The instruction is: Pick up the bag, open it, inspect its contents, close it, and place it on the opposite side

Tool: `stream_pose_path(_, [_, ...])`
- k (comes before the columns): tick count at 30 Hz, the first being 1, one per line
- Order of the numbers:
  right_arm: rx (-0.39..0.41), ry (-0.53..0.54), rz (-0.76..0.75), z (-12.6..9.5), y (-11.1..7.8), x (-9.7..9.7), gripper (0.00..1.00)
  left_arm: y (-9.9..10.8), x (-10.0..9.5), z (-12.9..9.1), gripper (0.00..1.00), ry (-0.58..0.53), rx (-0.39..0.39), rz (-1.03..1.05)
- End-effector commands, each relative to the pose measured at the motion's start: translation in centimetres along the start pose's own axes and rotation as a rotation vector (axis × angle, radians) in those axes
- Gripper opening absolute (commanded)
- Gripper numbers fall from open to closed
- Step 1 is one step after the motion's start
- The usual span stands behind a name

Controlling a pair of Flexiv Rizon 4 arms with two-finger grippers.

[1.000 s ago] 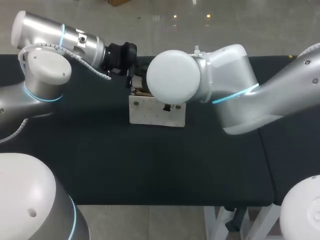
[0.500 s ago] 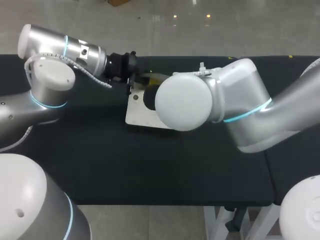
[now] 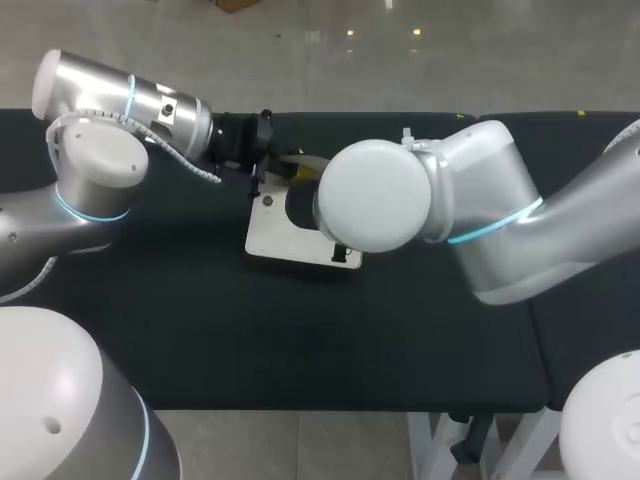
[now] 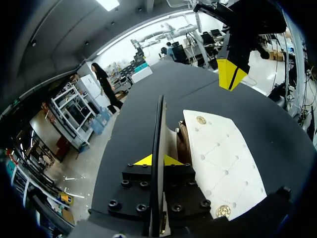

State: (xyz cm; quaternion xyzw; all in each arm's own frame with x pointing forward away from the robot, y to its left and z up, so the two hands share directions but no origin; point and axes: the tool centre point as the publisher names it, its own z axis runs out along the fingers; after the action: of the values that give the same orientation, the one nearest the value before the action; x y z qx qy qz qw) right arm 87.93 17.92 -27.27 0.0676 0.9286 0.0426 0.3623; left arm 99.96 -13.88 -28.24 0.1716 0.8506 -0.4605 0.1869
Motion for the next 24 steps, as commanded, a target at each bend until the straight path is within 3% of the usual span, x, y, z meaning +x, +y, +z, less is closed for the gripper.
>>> stream_pose_path(1, [0.003,0.001,0.000,0.0,0.2,0.0,0.00,0.0,0.1,-0.1,0.00,-0.004,0.002,0.001])
stream_pose_path(5, [0.003,0.001,0.000,0.0,0.2,0.0,0.00,0.0,0.1,-0.1,0.00,-0.004,0.002,0.001])
stream_pose_path(11, [0.089,-0.077,0.005,-0.1,0.8,3.0,0.00,0.8,0.7,0.0,0.00,-0.028,0.003,0.035])
stream_pose_path(24, [0.057,-0.079,0.013,0.4,2.0,6.4,0.00,1.6,2.1,0.9,0.00,-0.096,-0.034,0.157])
